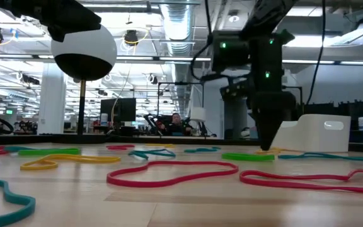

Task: Pick and place items into bin
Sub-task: Put the yellow rubber band into the white bin

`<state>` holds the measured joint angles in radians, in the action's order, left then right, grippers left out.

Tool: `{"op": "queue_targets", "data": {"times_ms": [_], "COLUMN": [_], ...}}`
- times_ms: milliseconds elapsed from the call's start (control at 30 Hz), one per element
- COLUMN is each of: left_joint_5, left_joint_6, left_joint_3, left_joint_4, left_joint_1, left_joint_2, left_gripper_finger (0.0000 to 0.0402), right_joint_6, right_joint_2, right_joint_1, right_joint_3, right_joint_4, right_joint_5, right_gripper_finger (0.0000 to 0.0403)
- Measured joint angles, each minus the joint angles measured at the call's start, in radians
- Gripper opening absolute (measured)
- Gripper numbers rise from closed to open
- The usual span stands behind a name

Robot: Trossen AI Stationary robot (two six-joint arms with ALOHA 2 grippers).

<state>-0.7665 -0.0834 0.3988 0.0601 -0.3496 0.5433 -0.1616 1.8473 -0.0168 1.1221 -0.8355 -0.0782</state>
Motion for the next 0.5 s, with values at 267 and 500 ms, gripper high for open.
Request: {"op": "queue_targets", "data": {"times_ms": [267,500], "left_joint_5": [0.002,0.002], "left_joint_6": [0.0,0.0], "left_joint_3": [0.0,0.0], "left_joint_4": [0.002,0.002], "left_joint_1": [0.0,0.0], "left_joint_2": [0.0,0.0], "left_gripper_finger": [0.0114,0.0114], "right_joint_6": [0.014,0.061], "right_joint_2": [0.034,0.036], "right_joint_1": [-0.05,-0.058], "right_joint_3": [0.003,0.001], "right_joint_4": [-0.002,0.013], "right_joint_5": [0.043,0.073], "right_gripper_finger": [0.0118,0.0077]}}
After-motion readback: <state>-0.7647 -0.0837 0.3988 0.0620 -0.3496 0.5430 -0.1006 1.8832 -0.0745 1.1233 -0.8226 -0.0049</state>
